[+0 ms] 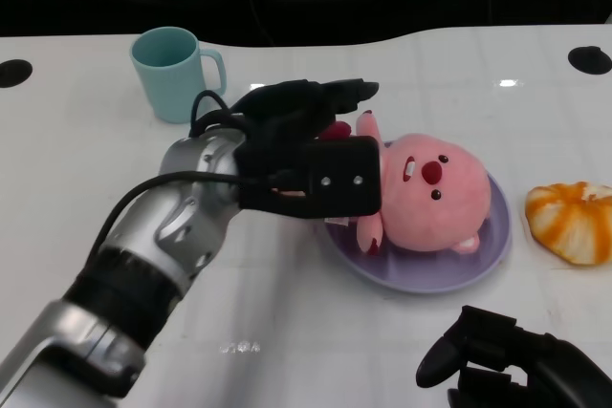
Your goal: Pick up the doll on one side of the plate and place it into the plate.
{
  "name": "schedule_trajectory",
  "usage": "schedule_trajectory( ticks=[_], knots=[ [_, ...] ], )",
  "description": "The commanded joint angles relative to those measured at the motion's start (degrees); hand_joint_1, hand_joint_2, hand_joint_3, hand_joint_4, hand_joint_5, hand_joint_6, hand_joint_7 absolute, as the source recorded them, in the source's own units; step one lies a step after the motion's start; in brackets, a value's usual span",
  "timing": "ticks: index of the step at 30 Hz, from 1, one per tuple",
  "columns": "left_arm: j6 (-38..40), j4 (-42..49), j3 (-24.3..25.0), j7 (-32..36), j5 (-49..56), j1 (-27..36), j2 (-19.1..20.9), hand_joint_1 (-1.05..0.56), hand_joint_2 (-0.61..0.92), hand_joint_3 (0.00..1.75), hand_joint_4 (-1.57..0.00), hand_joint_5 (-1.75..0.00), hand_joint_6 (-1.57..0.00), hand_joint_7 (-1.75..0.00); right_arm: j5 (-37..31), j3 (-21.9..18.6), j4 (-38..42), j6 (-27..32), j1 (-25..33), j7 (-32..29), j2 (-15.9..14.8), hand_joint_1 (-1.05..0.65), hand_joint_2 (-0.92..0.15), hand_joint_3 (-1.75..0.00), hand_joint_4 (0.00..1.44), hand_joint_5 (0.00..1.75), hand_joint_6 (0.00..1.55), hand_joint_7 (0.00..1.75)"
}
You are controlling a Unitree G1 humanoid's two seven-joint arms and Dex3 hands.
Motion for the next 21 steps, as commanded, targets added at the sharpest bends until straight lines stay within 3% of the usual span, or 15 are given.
schedule_trajectory(
  ticks=[1, 7, 10, 12, 19, 21],
  knots=[
    [-0.14, -5.72, 2.54, -1.80, -2.84, 3.68, 1.87, -0.78, 0.92, 0.28, 0.00, -0.50, -0.19, -0.02, 0.38, -0.96, -0.23, -0.53, 0.31, 0.38, -0.73, -0.04, -0.64, -1.11, 0.63, 1.75, 0.49, 1.42],
    [-0.90, -15.23, 9.28, -2.37, -13.36, 12.68, 1.06, -0.60, 0.92, 0.18, -0.07, -0.72, -0.32, -0.08, 0.54, -1.27, -0.01, -0.79, 0.55, 0.94, -0.86, -0.04, -0.64, -1.11, 0.63, 1.75, 0.50, 1.42],
    [-2.38, -18.90, 12.47, -2.82, -19.44, 16.99, 0.25, -0.45, 0.92, 0.15, -0.12, -1.02, -0.41, -0.13, 0.51, -1.36, -0.02, -0.96, 0.66, 1.07, -0.87, -0.04, -0.65, -1.11, 0.63, 1.75, 0.50, 1.41],
    [-2.40, -21.51, 14.12, -3.17, -23.15, 20.01, -0.39, -0.39, 0.92, 0.15, -0.14, -1.11, -0.45, -0.16, 0.59, -1.55, 0.07, -1.01, 0.61, 1.08, -0.80, -0.04, -0.65, -1.11, 0.63, 1.75, 0.50, 1.41],
    [-0.42, -30.86, 17.53, -2.08, -30.80, 29.93, -2.51, -0.26, 0.91, 0.16, -0.46, -1.11, -0.70, -0.35, 0.74, -1.83, -0.39, -0.31, 0.54, 0.98, -0.74, -0.05, -0.64, -1.10, 0.63, 1.75, 0.51, 1.40],
    [0.38, -33.01, 18.30, -2.44, -33.12, 32.30, -3.09, -0.22, 0.86, 0.30, -0.54, -1.16, -0.68, -0.60, 0.87, -1.93, -0.46, -0.25, 0.53, 1.08, -0.76, -0.05, -0.65, -1.10, 0.63, 1.75, 0.51, 1.40]
  ],
)
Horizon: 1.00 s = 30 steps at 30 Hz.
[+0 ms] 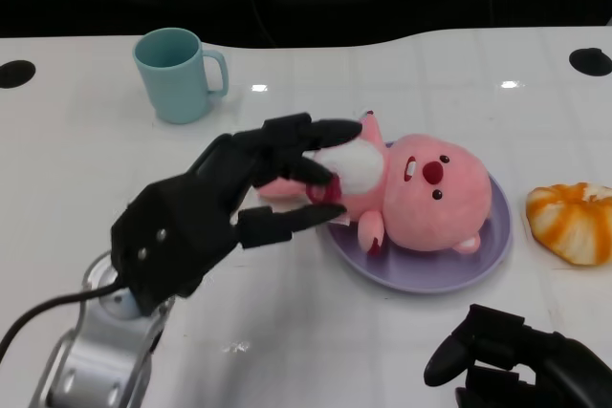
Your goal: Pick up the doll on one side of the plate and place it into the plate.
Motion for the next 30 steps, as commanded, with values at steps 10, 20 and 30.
schedule_trajectory(
  ticks=[10, 20, 30],
  knots=[
    [12.10, -18.18, 3.76, 2.26, -10.50, 15.87, -1.91, -0.10, 0.44, 1.33, -0.82, -1.43, -0.80, -1.24, 0.72, -0.40, -0.82, 0.37, 0.26, 0.56, -0.53, -0.06, -0.64, -1.11, 0.64, 1.75, 0.51, 1.40],
    [27.29, -29.79, 4.87, 5.03, -15.81, 23.79, -0.98, -0.05, 0.42, 1.48, -0.92, -1.74, -0.85, -1.58, 0.67, -0.31, -1.26, 0.63, 0.32, 0.64, -0.59, -0.07, -0.63, -1.12, 0.65, 1.75, 0.52, 1.40],
    [37.02, -35.13, 6.39, 7.89, -18.96, 28.21, -1.17, -0.07, 0.41, 1.46, -0.88, -1.75, -0.75, -1.69, 0.95, -0.81, -1.28, 1.11, -0.12, 0.67, -0.63, -0.07, -0.63, -1.12, 0.65, 1.75, 0.52, 1.40]
  ],
)
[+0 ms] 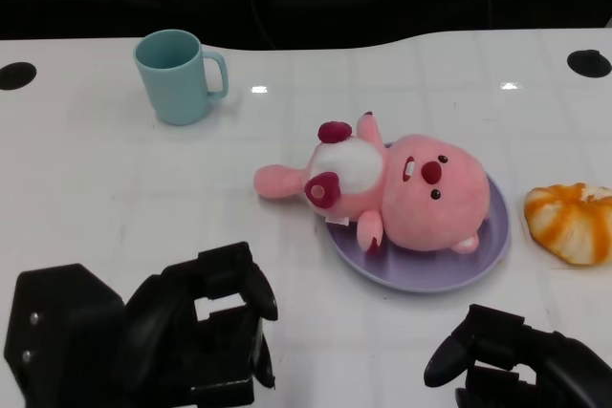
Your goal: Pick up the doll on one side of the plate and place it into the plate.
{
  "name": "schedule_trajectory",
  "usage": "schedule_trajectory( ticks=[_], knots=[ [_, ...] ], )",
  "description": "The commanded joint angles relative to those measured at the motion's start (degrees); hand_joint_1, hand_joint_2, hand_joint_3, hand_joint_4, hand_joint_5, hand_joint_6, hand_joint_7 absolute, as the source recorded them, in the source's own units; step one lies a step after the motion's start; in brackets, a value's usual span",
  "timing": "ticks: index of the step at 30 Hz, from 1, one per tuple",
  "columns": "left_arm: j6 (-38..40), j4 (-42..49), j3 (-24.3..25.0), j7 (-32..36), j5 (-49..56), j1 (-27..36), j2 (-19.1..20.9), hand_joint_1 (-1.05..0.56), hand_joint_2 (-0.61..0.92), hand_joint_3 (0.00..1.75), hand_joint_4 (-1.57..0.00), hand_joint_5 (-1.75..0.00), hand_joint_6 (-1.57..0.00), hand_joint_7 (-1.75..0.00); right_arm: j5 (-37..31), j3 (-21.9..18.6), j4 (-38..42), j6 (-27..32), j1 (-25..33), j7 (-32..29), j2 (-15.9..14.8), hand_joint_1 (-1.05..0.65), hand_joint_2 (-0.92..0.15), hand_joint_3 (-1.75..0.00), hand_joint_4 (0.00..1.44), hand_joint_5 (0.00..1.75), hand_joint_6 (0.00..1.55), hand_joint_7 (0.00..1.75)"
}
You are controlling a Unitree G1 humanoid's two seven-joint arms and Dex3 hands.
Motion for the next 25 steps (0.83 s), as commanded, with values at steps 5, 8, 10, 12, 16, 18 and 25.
schedule_trajectory(
  ticks=[5, 8, 10, 12, 16, 18, 25],
  knots=[
    [4.74, -2.84, 1.19, 3.09, -2.26, 2.33, -0.47, -0.06, 0.45, 1.43, -0.88, -1.75, -0.76, -1.66, 0.68, -1.00, -0.25, -0.06, -0.27, 0.17, -0.53, -0.07, -0.62, -1.13, 0.66, 1.75, 0.52, 1.40],
    [4.77, -1.81, 1.53, 3.10, -2.81, 1.98, -0.65, -0.07, 0.46, 1.42, -0.87, -1.75, -0.74, -1.70, 0.56, -1.37, 0.19, -0.71, -0.37, -0.03, -0.28, -0.07, -0.62, -1.13, 0.66, 1.75, 0.53, 1.40],
    [4.60, -1.12, 1.65, 3.07, -3.08, 1.73, -0.64, -0.08, 0.46, 1.41, -0.87, -1.75, -0.73, -1.72, 0.65, -1.69, 0.50, -1.02, -0.53, -0.12, -0.08, -0.07, -0.62, -1.13, 0.67, 1.75, 0.53, 1.40],
    [4.33, -0.38, 1.65, 2.97, -3.17, 1.53, -0.60, -0.08, 0.46, 1.40, -0.87, -1.75, -0.73, -1.73, 0.76, -2.03, 0.76, -1.06, -0.71, -0.15, 0.02, -0.06, -0.62, -1.13, 0.67, 1.75, 0.53, 1.40],
    [3.20, 0.85, 1.10, 2.63, -2.78, 1.41, -0.41, -0.08, 0.46, 1.40, -0.87, -1.75, -0.73, -1.73, 0.98, -2.51, 1.19, -0.76, -1.00, -0.06, 0.10, -0.07, -0.63, -1.12, 0.66, 1.75, 0.53, 1.40],
    [1.99, 1.53, 0.40, 2.38, -2.10, 1.41, -0.18, -0.08, 0.46, 1.40, -0.88, -1.75, -0.74, -1.72, 0.96, -2.64, 1.72, -1.31, -1.10, 0.06, 0.09, -0.07, -0.63, -1.12, 0.66, 1.75, 0.53, 1.40],
    [-1.06, 3.23, -0.89, 2.15, -1.29, 1.34, 0.29, -0.07, 0.45, 1.41, -0.89, -1.75, -0.76, -1.69, 0.83, -2.71, 2.14, -1.67, -1.24, -0.30, 0.13, -0.07, -0.63, -1.11, 0.66, 1.75, 0.52, 1.41]
  ],
)
